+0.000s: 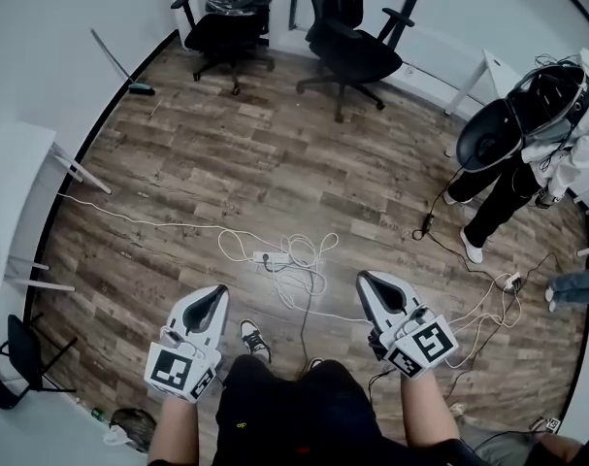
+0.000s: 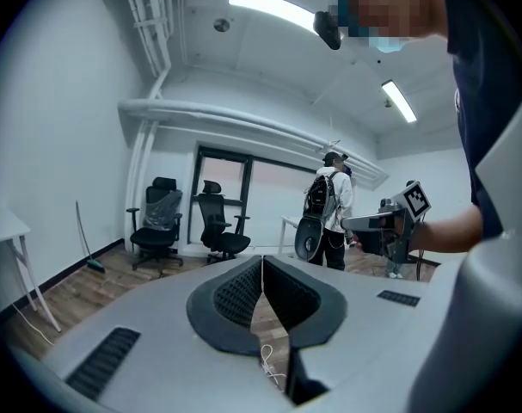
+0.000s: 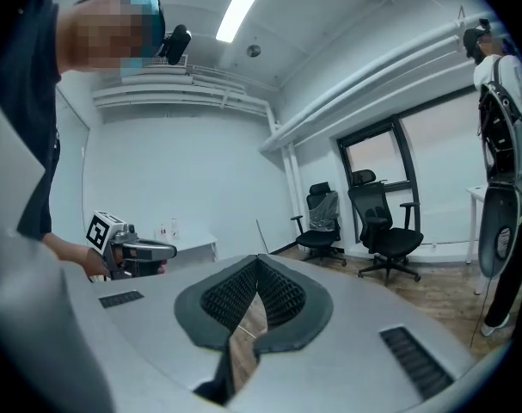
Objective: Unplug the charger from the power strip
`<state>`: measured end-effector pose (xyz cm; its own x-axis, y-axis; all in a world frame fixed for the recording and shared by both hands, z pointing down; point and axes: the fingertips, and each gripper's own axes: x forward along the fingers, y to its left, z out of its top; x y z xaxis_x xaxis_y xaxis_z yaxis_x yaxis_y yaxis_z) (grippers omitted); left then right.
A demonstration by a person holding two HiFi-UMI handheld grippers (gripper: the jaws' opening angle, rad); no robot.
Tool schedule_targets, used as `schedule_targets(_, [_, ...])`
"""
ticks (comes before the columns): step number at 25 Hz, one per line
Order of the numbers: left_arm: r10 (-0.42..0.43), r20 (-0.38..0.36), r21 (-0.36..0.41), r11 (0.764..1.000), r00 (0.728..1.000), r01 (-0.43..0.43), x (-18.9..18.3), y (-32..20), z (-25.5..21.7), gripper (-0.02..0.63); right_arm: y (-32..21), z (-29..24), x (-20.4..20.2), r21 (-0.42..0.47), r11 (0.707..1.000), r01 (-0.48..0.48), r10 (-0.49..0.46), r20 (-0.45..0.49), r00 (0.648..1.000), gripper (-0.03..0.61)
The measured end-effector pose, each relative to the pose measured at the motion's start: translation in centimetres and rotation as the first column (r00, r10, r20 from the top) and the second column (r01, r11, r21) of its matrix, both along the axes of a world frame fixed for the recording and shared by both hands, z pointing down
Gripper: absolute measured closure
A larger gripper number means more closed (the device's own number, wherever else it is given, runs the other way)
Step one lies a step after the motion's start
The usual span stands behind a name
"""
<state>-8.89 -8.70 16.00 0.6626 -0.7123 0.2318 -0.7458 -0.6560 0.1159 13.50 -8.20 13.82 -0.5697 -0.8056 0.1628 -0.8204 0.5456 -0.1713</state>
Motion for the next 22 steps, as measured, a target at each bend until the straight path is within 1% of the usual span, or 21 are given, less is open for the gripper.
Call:
schedule_targets(3, [0.019,0.015,-0.018,1.0,1.0,-0.018,-2.7,-3.0,1.5,0.589,-3.3,0.6,-2.6,0.016,1.0,0.012,-0.011,-0.021,1.0,0.56])
schedule_targets(6, [0.024,0.032,-0.029,0.999,0.999,-0.023,-4.3,-6.1,3.2,0.589,-6.4,1.1,-4.3,0.047,0.998,0.048,-0.046,-0.049,0.998,0.56])
schedule_targets(9, [0.007,0.012,-0.051,0.999,1.0,-0.006,-4.7,-8.3,4.9,0.589,-9.0,2.7,-4.7,0.059,0.994,0.092,-0.087,-0.079,0.993,0.56])
schedule_targets(11, [-0.01,-0.006,-0.054,0.998,1.0,0.009,-4.3,-9.6,6.4,0.589,-10.6,4.8,-4.4,0.057,0.992,0.116,-0.109,-0.104,0.989,0.56])
schedule_targets(13, [-0.023,-0.009,-0.053,0.998,1.0,0.023,-3.4,-10.9,8.7,0.589,-12.2,7.8,-3.8,0.038,0.991,0.126,-0.122,-0.109,0.987,0.56])
schedule_targets(15, [-0.044,-0.005,-0.067,0.997,0.999,0.044,-2.5,-11.9,12.0,0.589,-13.6,11.4,-2.9,0.01,0.991,0.132,-0.13,-0.101,0.986,0.558])
schedule_targets(22, [-0.115,0.04,-0.151,0.981,0.993,0.12,-0.3,-14.3,26.3,0.589,-17.5,26.8,-0.8,-0.093,0.979,0.18,-0.188,-0.083,0.979,0.558])
